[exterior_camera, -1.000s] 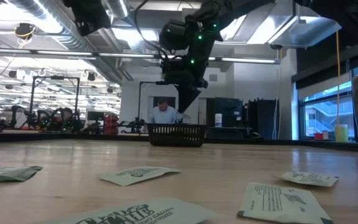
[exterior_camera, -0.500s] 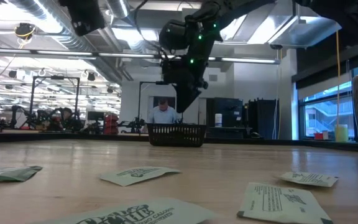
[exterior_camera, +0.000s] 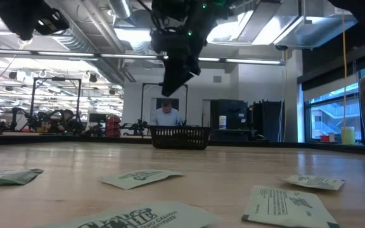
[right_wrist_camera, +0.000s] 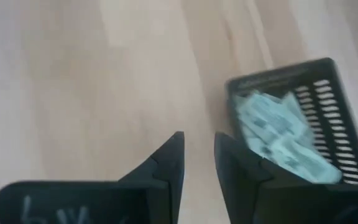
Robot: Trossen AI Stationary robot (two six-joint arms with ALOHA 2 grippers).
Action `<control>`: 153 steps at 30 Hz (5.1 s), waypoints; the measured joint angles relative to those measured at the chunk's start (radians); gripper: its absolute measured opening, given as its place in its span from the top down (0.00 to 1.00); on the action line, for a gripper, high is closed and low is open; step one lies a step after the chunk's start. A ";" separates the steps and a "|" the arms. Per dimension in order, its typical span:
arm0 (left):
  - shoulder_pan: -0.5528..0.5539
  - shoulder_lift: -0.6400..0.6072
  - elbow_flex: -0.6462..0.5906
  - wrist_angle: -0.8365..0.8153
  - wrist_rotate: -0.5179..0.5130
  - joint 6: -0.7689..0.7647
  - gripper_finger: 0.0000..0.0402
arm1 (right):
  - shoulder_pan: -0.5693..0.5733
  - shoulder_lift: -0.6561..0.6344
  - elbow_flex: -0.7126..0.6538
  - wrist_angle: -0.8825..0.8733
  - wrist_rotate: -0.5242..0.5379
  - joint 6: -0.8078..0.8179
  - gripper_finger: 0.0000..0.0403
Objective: Pick and place Stevia / Truvia into bins
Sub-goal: Put the white stevia packet into the black bin
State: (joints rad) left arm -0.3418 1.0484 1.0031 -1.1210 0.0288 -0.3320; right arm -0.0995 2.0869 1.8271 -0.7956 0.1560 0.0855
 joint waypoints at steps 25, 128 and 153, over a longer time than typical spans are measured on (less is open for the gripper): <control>-0.421 0.492 0.000 0.215 0.027 0.005 0.75 | 0.012 0.000 0.000 0.066 0.001 0.092 0.77; 0.726 0.761 0.215 0.726 -0.052 0.360 0.96 | 0.493 -0.403 -0.611 0.234 -0.105 0.654 0.77; 0.719 0.620 0.227 0.629 0.080 0.327 0.84 | 0.605 -0.207 -0.609 0.215 -0.105 0.560 0.77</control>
State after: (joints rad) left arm 0.3769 1.6684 1.2301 -0.4915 0.1092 -0.0049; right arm 0.5051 1.8795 1.2179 -0.5801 0.0514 0.6456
